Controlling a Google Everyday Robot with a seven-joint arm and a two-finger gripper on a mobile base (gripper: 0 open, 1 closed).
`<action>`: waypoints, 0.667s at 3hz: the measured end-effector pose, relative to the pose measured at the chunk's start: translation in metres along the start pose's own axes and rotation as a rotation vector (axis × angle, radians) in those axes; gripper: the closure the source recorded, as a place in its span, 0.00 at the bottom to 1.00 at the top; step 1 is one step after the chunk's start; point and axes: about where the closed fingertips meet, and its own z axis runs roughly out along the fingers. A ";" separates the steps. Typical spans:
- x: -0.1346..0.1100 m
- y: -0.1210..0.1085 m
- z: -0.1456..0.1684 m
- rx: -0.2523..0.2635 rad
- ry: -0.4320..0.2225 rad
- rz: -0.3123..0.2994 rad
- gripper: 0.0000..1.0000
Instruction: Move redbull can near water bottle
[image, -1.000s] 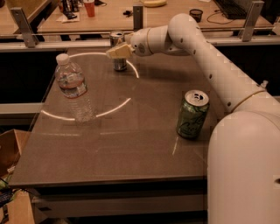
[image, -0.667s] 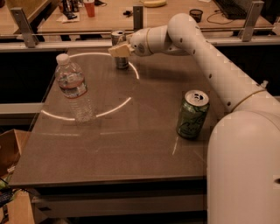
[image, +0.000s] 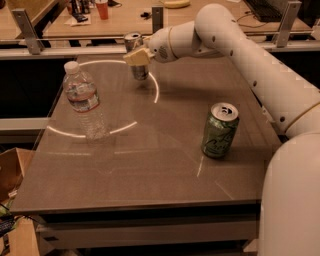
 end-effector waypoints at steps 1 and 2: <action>-0.017 0.060 0.004 -0.072 0.017 -0.048 1.00; -0.017 0.060 0.004 -0.072 0.016 -0.048 1.00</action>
Offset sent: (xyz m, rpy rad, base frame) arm -0.0391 0.0213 0.0101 -0.0199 -0.0112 0.0574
